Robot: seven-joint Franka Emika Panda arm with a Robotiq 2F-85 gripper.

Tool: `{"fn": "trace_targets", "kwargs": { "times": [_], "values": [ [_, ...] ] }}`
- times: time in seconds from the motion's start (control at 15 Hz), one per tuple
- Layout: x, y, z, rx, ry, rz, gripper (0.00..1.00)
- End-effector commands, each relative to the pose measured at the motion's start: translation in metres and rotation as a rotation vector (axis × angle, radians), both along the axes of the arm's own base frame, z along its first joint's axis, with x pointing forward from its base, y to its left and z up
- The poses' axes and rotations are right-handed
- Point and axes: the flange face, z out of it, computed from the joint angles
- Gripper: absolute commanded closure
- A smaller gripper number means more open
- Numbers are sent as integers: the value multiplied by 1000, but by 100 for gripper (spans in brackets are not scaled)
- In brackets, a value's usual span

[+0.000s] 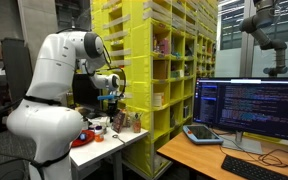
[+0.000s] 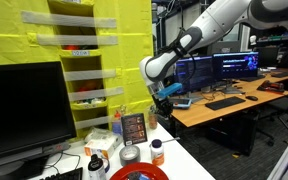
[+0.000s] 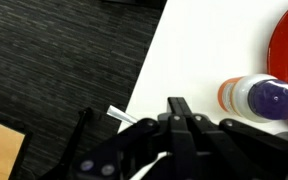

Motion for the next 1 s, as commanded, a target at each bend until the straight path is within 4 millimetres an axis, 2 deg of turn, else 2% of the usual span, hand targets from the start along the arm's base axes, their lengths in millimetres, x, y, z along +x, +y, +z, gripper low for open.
{"fn": "trace_targets", "kwargs": {
  "times": [0.0, 0.27, 0.93],
  "values": [
    [3, 1, -2, 0, 3, -2, 99],
    [11, 3, -15, 1, 16, -6, 99],
    [13, 4, -14, 1, 16, -6, 99]
  ]
}}
